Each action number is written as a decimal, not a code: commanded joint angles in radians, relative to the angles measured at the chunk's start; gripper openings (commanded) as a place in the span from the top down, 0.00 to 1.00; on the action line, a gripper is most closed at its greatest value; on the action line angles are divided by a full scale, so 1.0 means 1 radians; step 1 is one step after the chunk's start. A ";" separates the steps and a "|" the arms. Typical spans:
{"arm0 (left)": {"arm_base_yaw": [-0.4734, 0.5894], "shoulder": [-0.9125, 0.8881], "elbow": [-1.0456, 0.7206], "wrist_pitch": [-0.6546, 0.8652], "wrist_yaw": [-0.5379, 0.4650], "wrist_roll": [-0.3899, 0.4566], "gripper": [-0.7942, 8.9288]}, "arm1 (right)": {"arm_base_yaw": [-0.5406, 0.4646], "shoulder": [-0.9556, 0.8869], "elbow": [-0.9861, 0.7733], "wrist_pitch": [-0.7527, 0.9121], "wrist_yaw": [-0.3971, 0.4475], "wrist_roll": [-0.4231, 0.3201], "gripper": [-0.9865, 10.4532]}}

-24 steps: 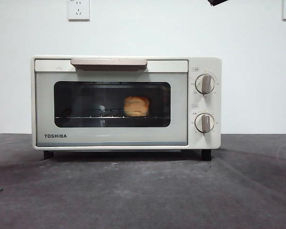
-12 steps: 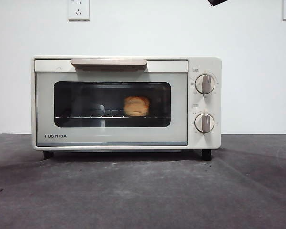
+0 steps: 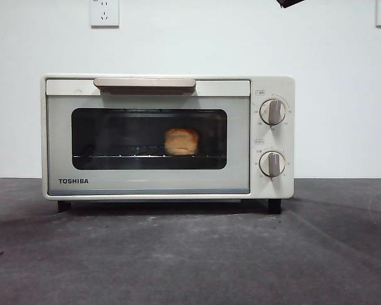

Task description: The left arm flap open the oven, the right arm pick bread and place it into oven, the left arm flap close the oven

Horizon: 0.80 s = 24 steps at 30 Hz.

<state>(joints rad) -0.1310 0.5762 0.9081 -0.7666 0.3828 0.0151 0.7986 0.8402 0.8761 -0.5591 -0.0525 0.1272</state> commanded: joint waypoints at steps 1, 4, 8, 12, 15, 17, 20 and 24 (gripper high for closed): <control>0.018 -0.051 -0.011 0.190 -0.007 0.124 0.90 | 0.009 0.008 0.009 0.010 0.001 0.002 0.91; 0.042 -0.112 -0.072 0.377 -0.054 0.173 0.90 | 0.009 0.008 0.009 0.010 0.001 0.002 0.91; 0.075 -0.193 -0.188 0.530 -0.183 0.182 0.90 | 0.009 0.008 0.009 0.010 0.001 0.002 0.91; 0.102 -0.270 -0.308 0.574 -0.273 0.182 0.90 | 0.009 0.008 0.009 0.010 0.001 0.002 0.91; 0.115 -0.327 -0.403 0.581 -0.284 0.183 0.90 | 0.009 0.008 0.009 0.010 0.001 0.002 0.91; 0.121 -0.367 -0.470 0.581 -0.288 0.182 0.90 | 0.009 0.008 0.009 0.010 0.001 0.002 0.91; 0.128 -0.423 -0.562 0.581 -0.290 0.182 0.90 | 0.009 0.008 0.009 0.010 0.001 0.002 0.91; 0.131 -0.487 -0.668 0.580 -0.290 0.180 0.90 | 0.009 0.008 0.010 0.010 0.001 0.002 0.91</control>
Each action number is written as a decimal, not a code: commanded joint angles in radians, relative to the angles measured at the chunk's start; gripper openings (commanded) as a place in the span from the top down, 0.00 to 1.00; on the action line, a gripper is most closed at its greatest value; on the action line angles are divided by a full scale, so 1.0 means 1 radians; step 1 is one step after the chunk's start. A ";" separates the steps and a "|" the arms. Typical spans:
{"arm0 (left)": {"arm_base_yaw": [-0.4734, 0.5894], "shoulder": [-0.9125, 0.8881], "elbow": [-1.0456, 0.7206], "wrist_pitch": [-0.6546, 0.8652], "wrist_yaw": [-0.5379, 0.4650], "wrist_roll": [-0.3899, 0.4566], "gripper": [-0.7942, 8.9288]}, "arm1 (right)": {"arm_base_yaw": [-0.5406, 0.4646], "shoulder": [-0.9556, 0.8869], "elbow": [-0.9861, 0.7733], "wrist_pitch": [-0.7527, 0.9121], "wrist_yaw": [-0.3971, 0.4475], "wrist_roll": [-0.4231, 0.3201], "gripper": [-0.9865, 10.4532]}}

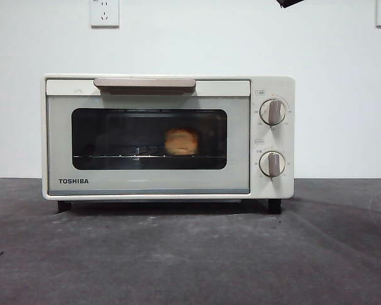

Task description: The left arm flap open the oven, the right arm pick bread and place it into oven, the left arm flap close the oven

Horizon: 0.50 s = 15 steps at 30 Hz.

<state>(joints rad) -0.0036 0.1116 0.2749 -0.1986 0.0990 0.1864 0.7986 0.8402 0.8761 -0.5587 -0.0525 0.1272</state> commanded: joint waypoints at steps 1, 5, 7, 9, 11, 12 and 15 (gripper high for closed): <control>0.003 -0.038 -0.061 0.012 -0.006 0.008 0.90 | 0.009 0.008 0.009 0.010 0.001 0.002 0.91; 0.003 -0.084 -0.139 0.011 -0.006 0.003 0.90 | 0.009 0.008 0.009 0.010 0.001 0.002 0.91; 0.003 -0.100 -0.163 0.010 -0.006 0.003 0.90 | 0.009 0.008 0.009 0.011 0.001 0.002 0.91; 0.003 -0.108 -0.182 0.011 -0.006 0.003 0.90 | 0.009 0.008 0.009 0.011 0.001 0.002 0.91; 0.003 -0.108 -0.199 0.011 -0.006 0.003 0.90 | 0.009 0.008 0.009 0.012 0.001 0.002 0.91; 0.003 -0.108 -0.207 0.011 -0.006 0.003 0.90 | 0.009 0.008 0.009 0.012 0.001 0.002 0.91; 0.003 -0.108 -0.232 0.010 -0.006 0.003 0.90 | 0.009 0.008 0.010 0.012 0.001 0.002 0.91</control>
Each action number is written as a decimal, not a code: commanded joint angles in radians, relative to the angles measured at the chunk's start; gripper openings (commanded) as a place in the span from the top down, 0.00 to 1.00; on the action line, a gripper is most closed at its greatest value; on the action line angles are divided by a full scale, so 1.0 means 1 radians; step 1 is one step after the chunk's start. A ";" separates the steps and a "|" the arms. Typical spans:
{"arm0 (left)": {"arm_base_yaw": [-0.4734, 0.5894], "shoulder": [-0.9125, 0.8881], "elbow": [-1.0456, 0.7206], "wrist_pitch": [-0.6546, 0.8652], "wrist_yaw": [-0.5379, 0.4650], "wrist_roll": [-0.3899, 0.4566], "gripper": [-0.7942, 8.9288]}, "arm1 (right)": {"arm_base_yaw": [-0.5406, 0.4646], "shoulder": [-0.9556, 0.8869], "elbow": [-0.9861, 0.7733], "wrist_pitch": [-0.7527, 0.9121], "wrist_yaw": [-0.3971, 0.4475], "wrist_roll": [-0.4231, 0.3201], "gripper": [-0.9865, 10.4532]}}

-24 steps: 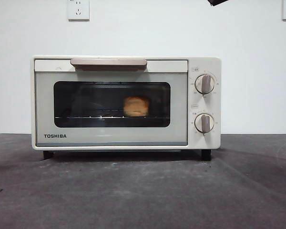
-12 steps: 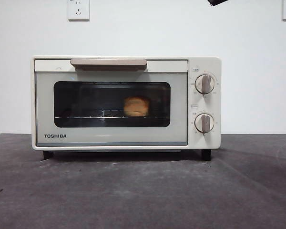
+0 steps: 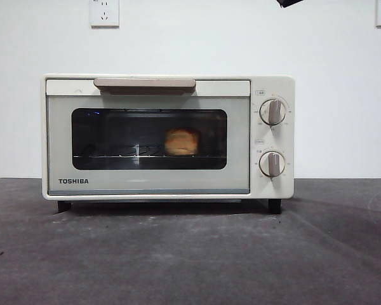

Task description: The left arm flap open the oven, the right arm pick bread and place it into oven, the left arm flap close the oven

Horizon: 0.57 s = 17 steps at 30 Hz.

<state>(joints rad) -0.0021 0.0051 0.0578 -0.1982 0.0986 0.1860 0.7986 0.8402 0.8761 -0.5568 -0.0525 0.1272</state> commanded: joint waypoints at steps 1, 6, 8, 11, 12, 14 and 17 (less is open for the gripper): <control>0.002 -0.002 -0.021 0.009 -0.005 0.004 0.90 | 0.009 0.008 0.009 0.010 0.001 0.002 0.91; 0.002 -0.002 -0.044 0.013 -0.005 0.002 0.90 | 0.009 0.008 0.010 0.011 0.001 0.002 0.91; 0.002 -0.002 -0.044 0.013 -0.005 0.002 0.90 | 0.009 0.008 0.010 0.011 0.001 0.002 0.91; 0.002 -0.002 -0.044 0.012 -0.005 0.002 0.90 | 0.009 0.008 0.010 0.011 0.001 0.002 0.91; 0.002 -0.002 -0.044 0.012 -0.005 0.002 0.90 | 0.009 0.008 0.010 0.011 0.001 0.002 0.91; 0.002 -0.002 -0.044 0.012 -0.005 0.002 0.90 | 0.009 0.008 0.010 0.011 0.001 0.002 0.91; 0.002 -0.002 -0.044 0.012 -0.005 0.003 0.90 | 0.009 0.008 0.010 0.011 0.001 0.002 0.91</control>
